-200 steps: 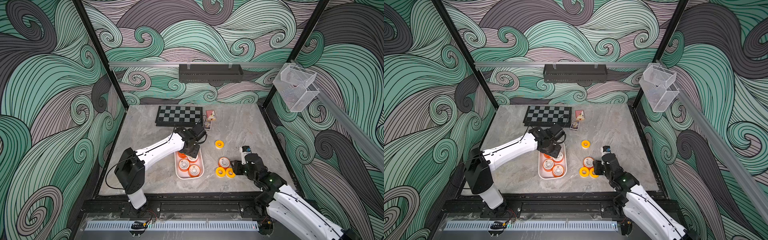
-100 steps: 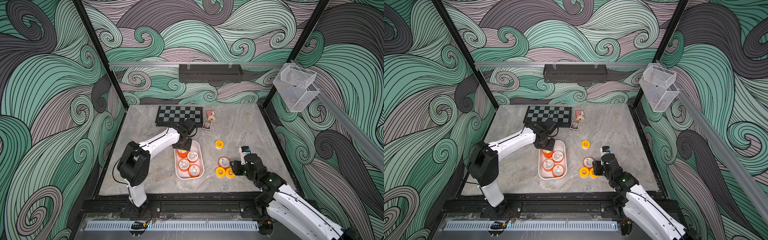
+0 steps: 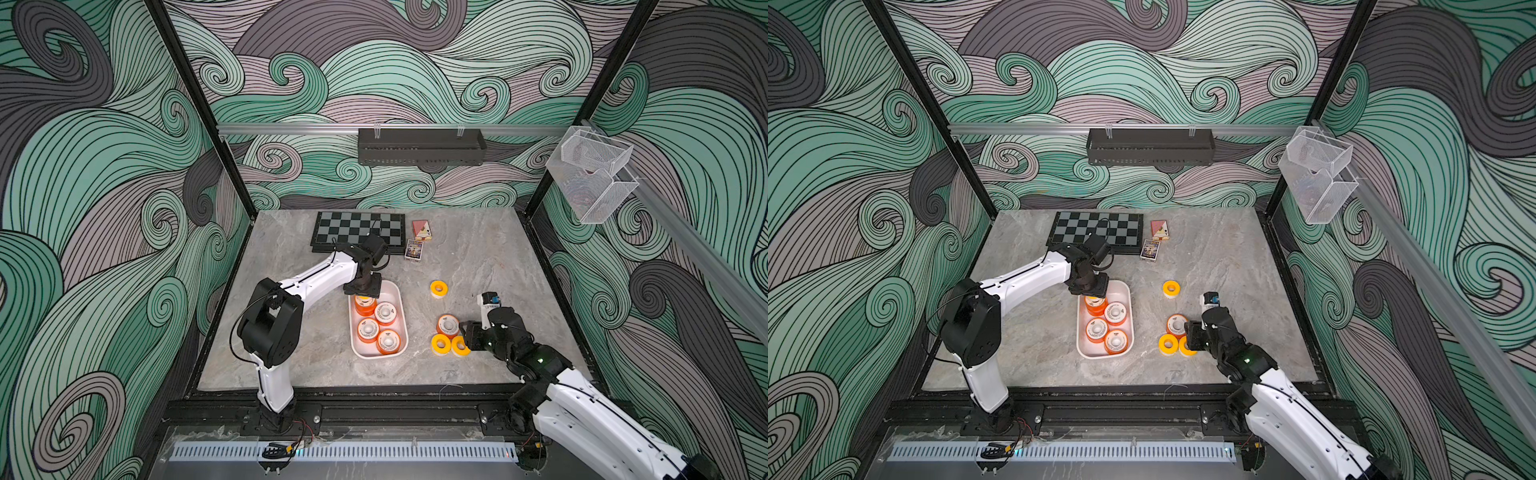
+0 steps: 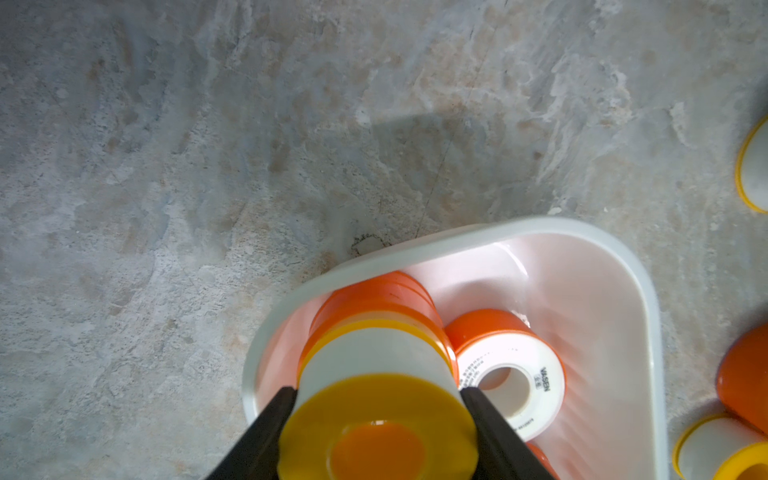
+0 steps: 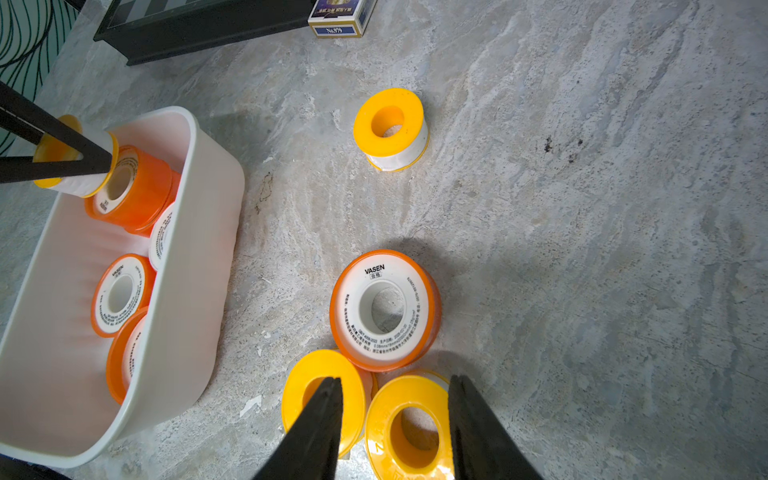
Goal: Put the sealing tape into the storage box
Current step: Place the sealing tape in the storage box.
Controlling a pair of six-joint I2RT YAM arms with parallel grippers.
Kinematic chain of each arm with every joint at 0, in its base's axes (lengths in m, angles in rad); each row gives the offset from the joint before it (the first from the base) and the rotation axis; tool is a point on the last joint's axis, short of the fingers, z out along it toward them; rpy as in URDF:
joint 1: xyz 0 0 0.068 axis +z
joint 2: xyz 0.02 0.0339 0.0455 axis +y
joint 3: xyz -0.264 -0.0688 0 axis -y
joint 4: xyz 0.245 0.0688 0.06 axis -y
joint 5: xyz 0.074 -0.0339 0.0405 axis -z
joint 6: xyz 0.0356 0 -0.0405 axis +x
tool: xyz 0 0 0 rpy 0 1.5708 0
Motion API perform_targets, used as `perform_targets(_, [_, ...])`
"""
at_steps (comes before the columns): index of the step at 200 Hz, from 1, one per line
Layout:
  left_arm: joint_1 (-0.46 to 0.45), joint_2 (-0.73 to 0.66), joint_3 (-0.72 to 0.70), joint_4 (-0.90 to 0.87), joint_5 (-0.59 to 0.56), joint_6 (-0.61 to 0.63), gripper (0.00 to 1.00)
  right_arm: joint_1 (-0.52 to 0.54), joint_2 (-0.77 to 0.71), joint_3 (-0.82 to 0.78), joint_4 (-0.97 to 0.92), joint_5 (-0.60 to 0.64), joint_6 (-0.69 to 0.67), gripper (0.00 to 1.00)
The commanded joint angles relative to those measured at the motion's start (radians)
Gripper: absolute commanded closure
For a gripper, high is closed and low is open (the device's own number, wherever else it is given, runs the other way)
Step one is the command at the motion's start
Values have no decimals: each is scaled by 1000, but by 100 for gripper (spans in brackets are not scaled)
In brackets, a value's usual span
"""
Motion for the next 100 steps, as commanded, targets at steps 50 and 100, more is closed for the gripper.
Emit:
perform_targets(50, [8,11,16,-9,23,-3,37,9,-10,-10,12,22,-11,54])
perform_targets(100, [8,14,10,-14,9,-4,34,9,-14,-11,12,23,-11,54])
